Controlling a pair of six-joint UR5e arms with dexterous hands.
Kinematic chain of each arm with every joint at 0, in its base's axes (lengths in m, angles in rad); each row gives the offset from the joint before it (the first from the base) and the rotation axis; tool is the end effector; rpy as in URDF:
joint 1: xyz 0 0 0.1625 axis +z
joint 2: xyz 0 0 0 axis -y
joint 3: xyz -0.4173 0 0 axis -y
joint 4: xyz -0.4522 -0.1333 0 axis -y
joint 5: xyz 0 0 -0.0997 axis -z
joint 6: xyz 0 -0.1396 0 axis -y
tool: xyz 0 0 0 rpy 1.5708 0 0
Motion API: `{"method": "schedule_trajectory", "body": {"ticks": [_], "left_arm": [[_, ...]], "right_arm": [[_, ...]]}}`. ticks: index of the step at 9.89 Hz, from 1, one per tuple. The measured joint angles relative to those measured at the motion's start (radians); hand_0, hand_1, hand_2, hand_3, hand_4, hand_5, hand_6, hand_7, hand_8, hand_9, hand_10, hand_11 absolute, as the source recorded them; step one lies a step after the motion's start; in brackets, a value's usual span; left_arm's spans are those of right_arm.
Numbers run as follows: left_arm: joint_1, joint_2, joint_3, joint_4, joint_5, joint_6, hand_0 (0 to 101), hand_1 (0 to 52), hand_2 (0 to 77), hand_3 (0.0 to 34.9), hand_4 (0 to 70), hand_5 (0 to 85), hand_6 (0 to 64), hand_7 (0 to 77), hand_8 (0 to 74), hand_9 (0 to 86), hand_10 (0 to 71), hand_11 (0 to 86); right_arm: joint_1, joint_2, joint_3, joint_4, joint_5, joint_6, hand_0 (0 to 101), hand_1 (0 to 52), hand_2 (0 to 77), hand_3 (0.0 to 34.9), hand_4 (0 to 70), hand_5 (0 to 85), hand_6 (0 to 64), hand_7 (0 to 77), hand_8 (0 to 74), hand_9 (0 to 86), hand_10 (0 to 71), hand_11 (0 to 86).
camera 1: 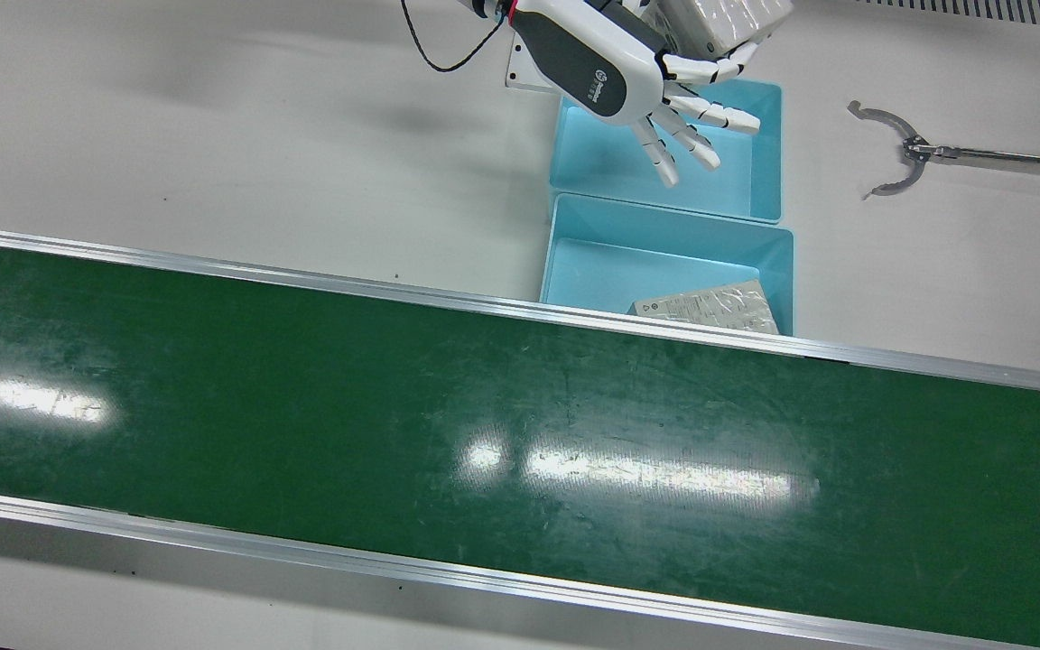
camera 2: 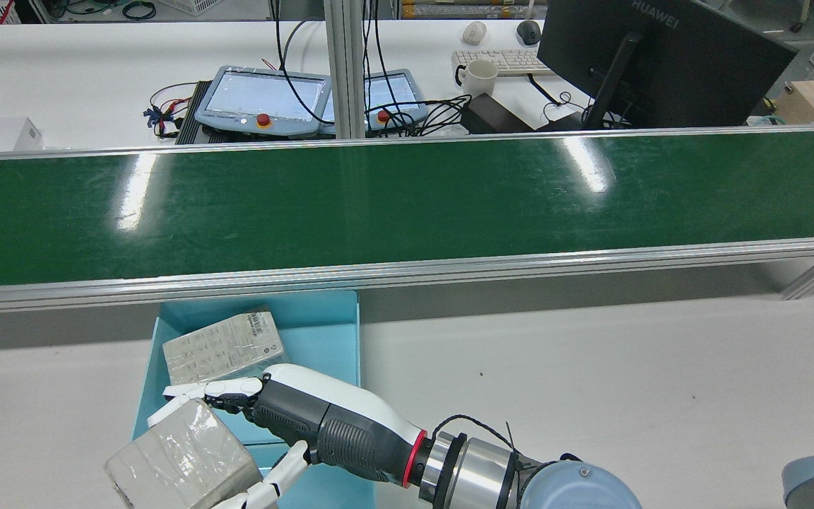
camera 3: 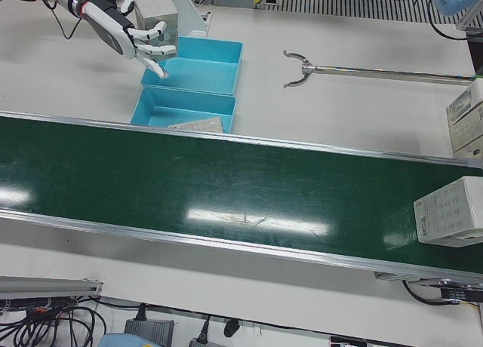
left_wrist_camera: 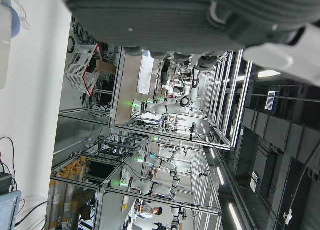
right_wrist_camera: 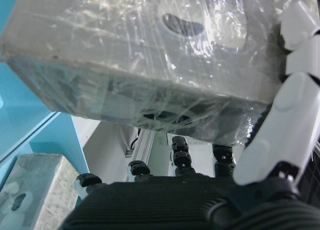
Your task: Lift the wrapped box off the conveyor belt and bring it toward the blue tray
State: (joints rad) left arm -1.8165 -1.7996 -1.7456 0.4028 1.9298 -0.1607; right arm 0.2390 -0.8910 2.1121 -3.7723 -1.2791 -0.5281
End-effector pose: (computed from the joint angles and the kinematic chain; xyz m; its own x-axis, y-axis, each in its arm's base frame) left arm -0.2377 -0.6015 0.4909 -0.9808 -0.1117 0.1597 -0.1588 -0.0173 -0.9872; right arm -0.5262 -0.3067 0.0706 -0.6689 0.6885 0.2803 0.2360 0.5542 -0.7982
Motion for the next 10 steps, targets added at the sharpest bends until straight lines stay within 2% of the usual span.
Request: {"method": "schedule_trajectory", "body": {"ticks": [1, 2, 3, 4, 5, 6, 7, 8, 9, 10], "left_arm": [[0.000, 0.000, 0.000, 0.000, 0.000, 0.000, 0, 0.0, 1.1, 0.0, 0.0, 0.5, 0.0, 0.5, 0.5, 0.5, 0.5, 0.0], [0.000, 0.000, 0.000, 0.000, 0.000, 0.000, 0, 0.0, 1.1, 0.0, 0.0, 0.5, 0.0, 0.5, 0.5, 0.0, 0.0, 0.0], [0.000, 0.000, 0.000, 0.000, 0.000, 0.000, 0, 0.0, 0.5, 0.0, 0.0, 0.5, 0.0, 0.5, 0.5, 0.0, 0.0, 0.0], [0.000, 0.000, 0.000, 0.000, 0.000, 0.000, 0, 0.0, 0.5, 0.0, 0.0, 0.5, 0.0, 0.5, 0.5, 0.0, 0.0, 0.0], [0.000, 0.000, 0.000, 0.000, 0.000, 0.000, 0, 0.0, 1.1, 0.0, 0.0, 0.5, 0.0, 0.5, 0.5, 0.0, 0.5, 0.0], [0.000, 0.000, 0.000, 0.000, 0.000, 0.000, 0, 0.0, 1.1, 0.0, 0.0, 0.5, 0.0, 0.5, 0.5, 0.0, 0.0, 0.0], [0.000, 0.000, 0.000, 0.000, 0.000, 0.000, 0, 0.0, 0.5, 0.0, 0.0, 0.5, 0.0, 0.5, 0.5, 0.5, 0.5, 0.0], [0.000, 0.000, 0.000, 0.000, 0.000, 0.000, 0, 0.0, 0.5, 0.0, 0.0, 0.5, 0.0, 0.5, 0.5, 0.5, 0.5, 0.0], [0.000, 0.000, 0.000, 0.000, 0.000, 0.000, 0, 0.0, 0.5, 0.0, 0.0, 0.5, 0.0, 0.5, 0.5, 0.0, 0.0, 0.0], [0.000, 0.000, 0.000, 0.000, 0.000, 0.000, 0, 0.0, 0.5, 0.0, 0.0, 0.5, 0.0, 0.5, 0.5, 0.0, 0.5, 0.0]], "right_arm": [[-0.014, 0.005, -0.003, 0.000, 0.001, -0.001, 35, 14.7, 22.4, 29.7, 22.4, 22.9, 0.0, 9.3, 2.2, 1.6, 0.0, 1.6], [-0.021, 0.008, -0.004, 0.000, 0.001, -0.002, 35, 14.7, 22.4, 29.7, 21.8, 9.3, 0.0, 9.3, 2.2, 1.6, 0.0, 1.6], [-0.025, 0.009, -0.005, 0.000, 0.001, -0.002, 37, 2.2, 8.7, 29.7, 20.7, 7.6, 0.0, 9.3, 4.9, 1.6, 0.0, 1.1], [-0.026, 0.010, -0.005, 0.000, 0.001, -0.003, 37, 2.2, 8.7, 29.7, 20.7, 7.6, 0.0, 9.3, 4.9, 1.6, 0.0, 1.1], [-0.027, 0.010, -0.004, 0.000, 0.001, -0.003, 37, 1.6, 2.2, 29.6, 20.7, 7.6, 0.0, 9.3, 5.5, 1.6, 0.0, 1.1], [-0.025, 0.008, -0.002, 0.000, 0.000, -0.001, 37, 1.6, 2.2, 29.5, 18.0, 6.5, 0.0, 9.3, 5.5, 1.6, 0.0, 1.1], [-0.008, 0.005, 0.002, -0.001, -0.001, 0.001, 36, 1.6, 2.2, 29.6, 19.1, 6.0, 0.0, 9.3, 5.5, 1.1, 0.0, 1.1], [0.045, 0.001, 0.005, -0.003, -0.007, 0.004, 37, 1.1, 2.2, 29.7, 19.1, 7.1, 0.0, 9.3, 6.0, 1.1, 0.0, 1.1], [0.128, -0.008, 0.003, -0.006, -0.023, 0.013, 43, 1.1, 1.6, 29.8, 19.1, 13.6, 0.0, 9.3, 0.0, 1.1, 0.0, 1.1], [0.227, -0.019, -0.008, -0.008, -0.043, 0.034, 43, 1.1, 1.6, 29.8, 19.1, 13.6, 0.0, 10.4, 0.0, 1.1, 0.0, 0.5]]}}
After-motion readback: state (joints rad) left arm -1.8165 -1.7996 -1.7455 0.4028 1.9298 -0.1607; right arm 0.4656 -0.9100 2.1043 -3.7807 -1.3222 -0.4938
